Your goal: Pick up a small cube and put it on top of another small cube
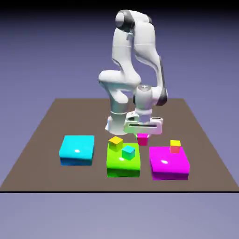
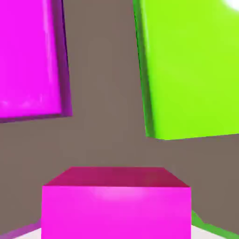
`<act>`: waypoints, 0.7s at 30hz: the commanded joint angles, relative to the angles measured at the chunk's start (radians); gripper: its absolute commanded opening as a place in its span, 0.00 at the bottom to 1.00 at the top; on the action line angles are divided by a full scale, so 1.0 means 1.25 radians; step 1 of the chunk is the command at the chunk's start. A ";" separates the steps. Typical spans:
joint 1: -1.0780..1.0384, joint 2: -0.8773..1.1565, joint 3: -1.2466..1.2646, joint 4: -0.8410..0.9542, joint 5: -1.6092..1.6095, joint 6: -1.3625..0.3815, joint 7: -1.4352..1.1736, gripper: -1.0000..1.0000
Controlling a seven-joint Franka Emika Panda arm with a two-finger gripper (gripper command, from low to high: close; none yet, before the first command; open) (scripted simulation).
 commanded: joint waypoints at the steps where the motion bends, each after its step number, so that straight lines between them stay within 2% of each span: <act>1: 0.002 -0.013 -0.029 0.009 -0.025 -0.023 0.033 0.00; 16: 0.026 -0.202 -0.464 0.144 -0.401 -0.371 0.528 0.00; 21: -0.038 -0.171 -0.491 0.112 -0.408 -0.309 0.567 0.00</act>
